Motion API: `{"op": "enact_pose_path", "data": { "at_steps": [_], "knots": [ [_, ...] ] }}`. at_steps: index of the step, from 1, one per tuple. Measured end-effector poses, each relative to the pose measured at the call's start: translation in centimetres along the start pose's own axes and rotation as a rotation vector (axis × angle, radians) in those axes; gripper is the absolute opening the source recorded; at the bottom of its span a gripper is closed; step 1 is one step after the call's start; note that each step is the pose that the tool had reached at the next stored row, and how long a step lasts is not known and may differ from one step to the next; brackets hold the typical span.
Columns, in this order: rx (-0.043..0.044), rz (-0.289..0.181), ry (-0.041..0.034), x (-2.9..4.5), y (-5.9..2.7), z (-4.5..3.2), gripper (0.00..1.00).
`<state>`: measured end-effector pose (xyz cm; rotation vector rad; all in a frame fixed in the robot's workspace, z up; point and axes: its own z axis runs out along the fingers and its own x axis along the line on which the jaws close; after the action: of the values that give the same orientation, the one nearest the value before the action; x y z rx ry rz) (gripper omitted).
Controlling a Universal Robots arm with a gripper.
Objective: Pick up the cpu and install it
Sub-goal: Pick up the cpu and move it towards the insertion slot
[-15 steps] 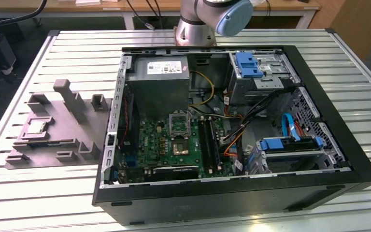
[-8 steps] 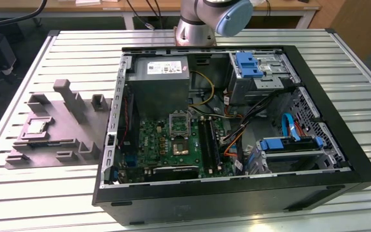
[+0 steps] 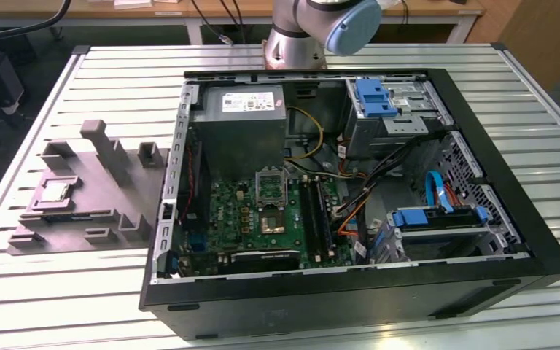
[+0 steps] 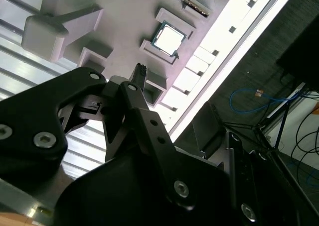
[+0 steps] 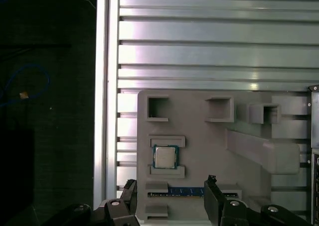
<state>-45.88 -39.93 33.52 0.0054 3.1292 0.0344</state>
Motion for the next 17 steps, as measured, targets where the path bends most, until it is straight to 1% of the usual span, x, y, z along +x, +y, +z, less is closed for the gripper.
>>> {"op": "enact_pose_path", "data": {
  "at_steps": [1, 2, 3, 17],
  "knots": [
    [-0.0062, 0.000, 0.0000, 0.00, 0.01, 0.00, 0.64],
    [-0.0165, 0.000, 0.0001, 0.00, 0.01, 0.00, 0.64],
    [-0.0236, 0.001, 0.0001, 0.00, 0.01, 0.00, 0.64],
    [-0.0243, 0.000, -0.0001, 0.00, 0.00, 0.28, 0.64]
  ]
}}
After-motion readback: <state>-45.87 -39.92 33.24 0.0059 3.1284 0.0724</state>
